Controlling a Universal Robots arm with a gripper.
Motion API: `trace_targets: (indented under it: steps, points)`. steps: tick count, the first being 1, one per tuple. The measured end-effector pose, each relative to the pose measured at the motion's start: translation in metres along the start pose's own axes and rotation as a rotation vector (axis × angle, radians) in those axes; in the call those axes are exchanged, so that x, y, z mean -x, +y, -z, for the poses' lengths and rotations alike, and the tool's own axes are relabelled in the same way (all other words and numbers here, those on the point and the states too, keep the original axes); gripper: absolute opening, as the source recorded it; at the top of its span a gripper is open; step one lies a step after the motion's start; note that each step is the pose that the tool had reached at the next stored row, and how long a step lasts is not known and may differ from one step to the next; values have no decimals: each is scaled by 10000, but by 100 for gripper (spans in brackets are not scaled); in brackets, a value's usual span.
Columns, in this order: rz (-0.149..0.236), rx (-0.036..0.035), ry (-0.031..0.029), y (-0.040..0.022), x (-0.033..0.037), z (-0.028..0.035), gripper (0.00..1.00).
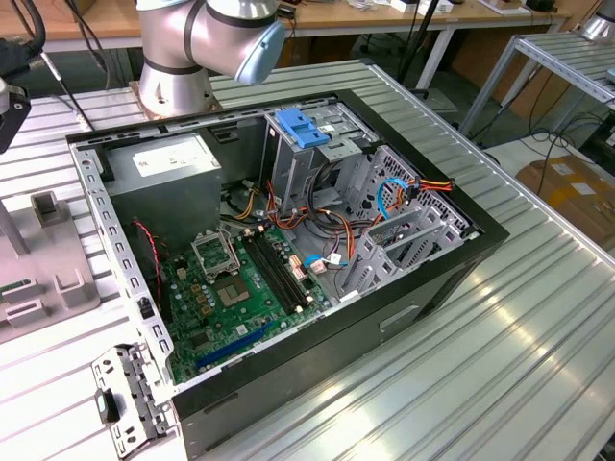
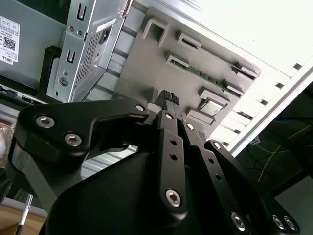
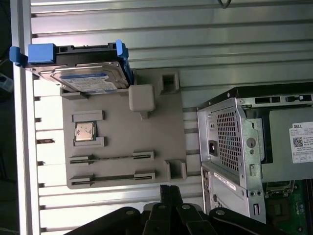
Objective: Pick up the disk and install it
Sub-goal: 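Reach for the disk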
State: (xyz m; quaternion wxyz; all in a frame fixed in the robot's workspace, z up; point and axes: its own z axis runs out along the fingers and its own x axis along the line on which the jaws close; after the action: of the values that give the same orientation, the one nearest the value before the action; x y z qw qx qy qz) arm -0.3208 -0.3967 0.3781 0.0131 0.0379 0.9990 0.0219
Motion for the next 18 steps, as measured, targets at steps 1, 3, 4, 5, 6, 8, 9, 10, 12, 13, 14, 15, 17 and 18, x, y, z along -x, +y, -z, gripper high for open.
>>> trace_targets:
  steps: [1, 3, 4, 5, 6, 8, 9, 10, 12, 13, 14, 15, 17, 18]
  points:
    - [0, -1, 1, 0, -7, -1, 11]
    - [0, 0, 0, 0, -18, -3, 11]
    - [0, 0, 0, -1, -23, -5, 11]
    - [0, 0, 0, 0, -30, -6, 11]
    - [0, 0, 0, 0, -35, -8, 11]
    - [0, -1, 1, 1, -43, -9, 11]
    - [0, -2, 2, 4, -48, -11, 11]
    - [0, -1, 1, 8, -52, -14, 11]
    - [0, 1, -1, 15, -58, -18, 11]
    - [0, 1, -1, 20, -62, -20, 11]
    - [0, -1, 1, 28, -65, -21, 11]
    - [0, -1, 1, 35, -67, -23, 11]
    - [-1, -1, 1, 53, -74, -27, 11]
    - [0, -1, 1, 74, -80, -32, 11]
